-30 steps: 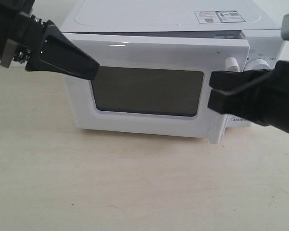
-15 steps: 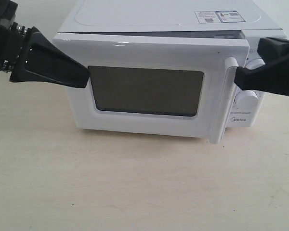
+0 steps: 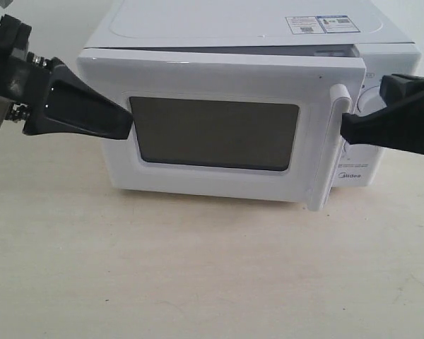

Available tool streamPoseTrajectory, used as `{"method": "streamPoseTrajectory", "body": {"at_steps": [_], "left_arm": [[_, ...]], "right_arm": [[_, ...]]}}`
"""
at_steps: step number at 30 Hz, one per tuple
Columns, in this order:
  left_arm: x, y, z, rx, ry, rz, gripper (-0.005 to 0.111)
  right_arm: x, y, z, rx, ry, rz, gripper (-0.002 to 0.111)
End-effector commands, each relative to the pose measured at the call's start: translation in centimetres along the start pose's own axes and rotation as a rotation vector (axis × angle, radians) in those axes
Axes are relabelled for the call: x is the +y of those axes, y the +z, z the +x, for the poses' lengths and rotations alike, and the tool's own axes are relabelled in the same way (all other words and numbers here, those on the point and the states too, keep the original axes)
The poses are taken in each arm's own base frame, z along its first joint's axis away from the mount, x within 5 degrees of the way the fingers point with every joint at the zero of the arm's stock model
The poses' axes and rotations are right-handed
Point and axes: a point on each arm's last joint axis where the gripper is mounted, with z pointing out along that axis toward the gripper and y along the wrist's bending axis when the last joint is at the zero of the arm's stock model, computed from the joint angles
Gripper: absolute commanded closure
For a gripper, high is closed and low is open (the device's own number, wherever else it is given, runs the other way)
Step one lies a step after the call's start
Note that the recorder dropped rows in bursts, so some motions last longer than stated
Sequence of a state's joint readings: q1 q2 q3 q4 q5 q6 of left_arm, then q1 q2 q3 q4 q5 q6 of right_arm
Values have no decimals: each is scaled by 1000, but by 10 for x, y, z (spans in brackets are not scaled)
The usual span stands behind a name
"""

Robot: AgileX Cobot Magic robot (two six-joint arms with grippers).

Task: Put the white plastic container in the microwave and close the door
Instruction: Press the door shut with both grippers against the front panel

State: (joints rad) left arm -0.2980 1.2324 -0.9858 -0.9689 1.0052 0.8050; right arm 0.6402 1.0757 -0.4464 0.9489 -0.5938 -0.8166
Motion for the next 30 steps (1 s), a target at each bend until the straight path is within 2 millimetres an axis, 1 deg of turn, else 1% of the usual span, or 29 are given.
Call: {"method": "streamPoseTrajectory", "body": {"at_steps": [1,5,12,19,22,30], "left_arm": [[-2,-1,-1,-16,-9,12,102],[-2,-1,-1,-16,-9,12,102],[-2,-1,-1,-19,1,9,102],[-2,-1,-1,-19,3,9,102],[-2,-1,-1,-19,3,9,102],[-2,-1,-1,-22,10,6,102]], "right_arm": [[4,10,8,-2,-5,3,108],[4,17,13,-9,7,36,108],[7,21,13,-49,9,28,108],[15,30,19,-45,-101,-5,108],[16,34,16,-51,-164,-2,108],[18,37,6,-86,-183,0,108]]}}
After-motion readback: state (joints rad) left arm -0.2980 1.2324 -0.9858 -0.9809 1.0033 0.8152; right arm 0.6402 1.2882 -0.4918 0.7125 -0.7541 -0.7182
